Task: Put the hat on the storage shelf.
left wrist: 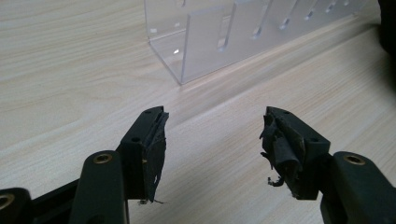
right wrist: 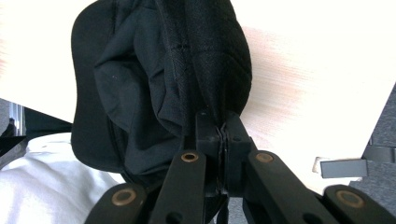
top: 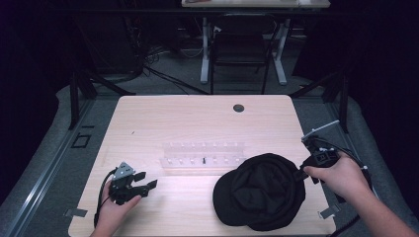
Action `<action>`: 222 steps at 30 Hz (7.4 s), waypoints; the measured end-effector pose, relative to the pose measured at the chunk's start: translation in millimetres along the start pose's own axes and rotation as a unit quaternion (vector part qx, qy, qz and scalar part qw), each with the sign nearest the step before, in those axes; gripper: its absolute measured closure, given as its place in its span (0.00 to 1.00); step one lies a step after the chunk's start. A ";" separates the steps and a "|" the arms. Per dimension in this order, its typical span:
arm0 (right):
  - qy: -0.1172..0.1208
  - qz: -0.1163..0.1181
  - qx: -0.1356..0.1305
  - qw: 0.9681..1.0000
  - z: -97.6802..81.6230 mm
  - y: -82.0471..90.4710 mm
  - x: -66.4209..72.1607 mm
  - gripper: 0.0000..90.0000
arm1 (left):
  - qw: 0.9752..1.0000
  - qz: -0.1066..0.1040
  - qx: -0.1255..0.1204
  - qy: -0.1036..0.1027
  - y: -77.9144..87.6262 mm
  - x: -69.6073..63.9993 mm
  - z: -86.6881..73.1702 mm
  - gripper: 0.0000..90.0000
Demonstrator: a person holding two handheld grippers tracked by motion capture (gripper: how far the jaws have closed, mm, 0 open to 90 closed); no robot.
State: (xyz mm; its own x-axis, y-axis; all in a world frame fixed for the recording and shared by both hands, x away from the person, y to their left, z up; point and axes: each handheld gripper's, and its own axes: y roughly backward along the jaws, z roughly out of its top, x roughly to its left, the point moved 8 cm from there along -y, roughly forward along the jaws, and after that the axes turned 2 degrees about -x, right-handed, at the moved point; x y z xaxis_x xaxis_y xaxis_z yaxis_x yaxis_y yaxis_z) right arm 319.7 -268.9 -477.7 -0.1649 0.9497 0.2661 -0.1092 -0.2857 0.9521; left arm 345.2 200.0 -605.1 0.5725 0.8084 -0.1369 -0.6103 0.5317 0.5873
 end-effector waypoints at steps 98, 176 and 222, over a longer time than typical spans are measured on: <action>0.002 0.381 -0.120 0.917 49.8 108.1 112.4 0.98 | 1.000 0.000 -0.004 0.004 0.1 0.4 0.7 0.44; -0.001 0.353 -0.192 0.916 158.1 71.8 147.6 0.98 | 1.000 -0.007 -0.014 0.014 1.9 1.4 3.2 0.42; 0.014 0.364 -0.181 0.914 157.2 59.3 170.7 0.98 | 0.997 -0.049 -0.055 -0.027 6.0 -41.3 31.1 0.50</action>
State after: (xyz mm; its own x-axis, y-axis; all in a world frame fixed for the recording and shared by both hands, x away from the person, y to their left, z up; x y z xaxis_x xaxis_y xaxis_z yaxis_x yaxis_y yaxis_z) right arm 439.2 -103.6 -352.1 -0.3477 0.4895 0.7997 -0.2776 -0.8684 0.4108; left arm 335.0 161.9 -571.1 0.6601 0.7372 -0.1443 -0.6041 0.6352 0.4813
